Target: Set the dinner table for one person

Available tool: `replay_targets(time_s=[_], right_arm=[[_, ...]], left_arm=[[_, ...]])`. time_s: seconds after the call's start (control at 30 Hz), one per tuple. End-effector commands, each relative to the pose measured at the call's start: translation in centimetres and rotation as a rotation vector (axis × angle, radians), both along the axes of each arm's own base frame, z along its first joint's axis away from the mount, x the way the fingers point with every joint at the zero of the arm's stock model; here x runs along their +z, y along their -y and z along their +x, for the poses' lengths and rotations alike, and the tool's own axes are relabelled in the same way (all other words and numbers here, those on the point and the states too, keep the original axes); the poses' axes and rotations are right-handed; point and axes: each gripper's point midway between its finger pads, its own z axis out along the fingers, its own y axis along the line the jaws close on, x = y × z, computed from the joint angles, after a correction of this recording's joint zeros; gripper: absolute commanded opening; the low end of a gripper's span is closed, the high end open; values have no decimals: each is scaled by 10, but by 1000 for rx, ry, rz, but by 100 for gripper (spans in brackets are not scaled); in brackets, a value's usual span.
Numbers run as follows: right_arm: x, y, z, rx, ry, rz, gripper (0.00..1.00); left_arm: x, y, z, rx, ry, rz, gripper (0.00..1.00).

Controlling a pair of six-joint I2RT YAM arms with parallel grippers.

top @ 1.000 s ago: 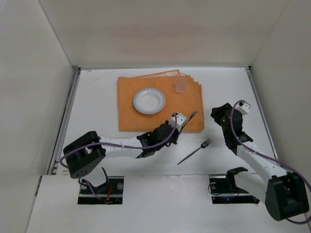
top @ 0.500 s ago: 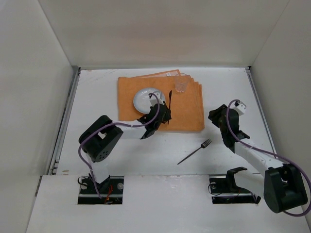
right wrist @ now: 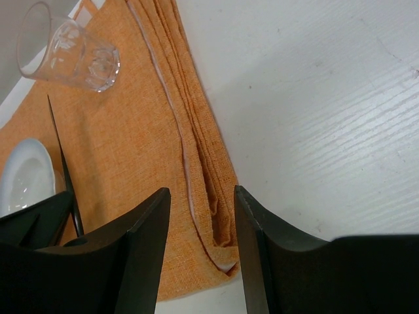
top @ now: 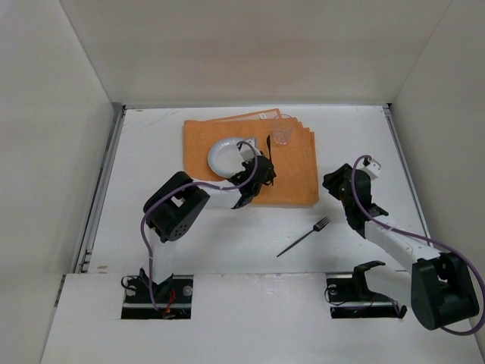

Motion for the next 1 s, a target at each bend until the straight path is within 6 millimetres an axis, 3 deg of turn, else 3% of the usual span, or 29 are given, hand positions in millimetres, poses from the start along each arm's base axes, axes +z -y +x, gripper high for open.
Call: replay_targets(time_s=[0.0,0.37,0.53,0.67,0.87,0.97], right_arm=[[34,-8,14,15,109,32,50],[32,-9,15,19,103,33,50],[34,-9,15,19,109,34,50],[34,-9,14,19,109,34,50],[31,-9,14,19,101,32,50],[30,-9,14,18,99,34,50]], left_arm=[[16,4,18,49,28,-56,5],[-12,6,25,35,-15,-22,6],[-15,8,23,19,-15,13,14],[-6,6,21,17,12,46,28],[13,4,14,12,62,87,32],[43,5,2,-27,116,82,32]])
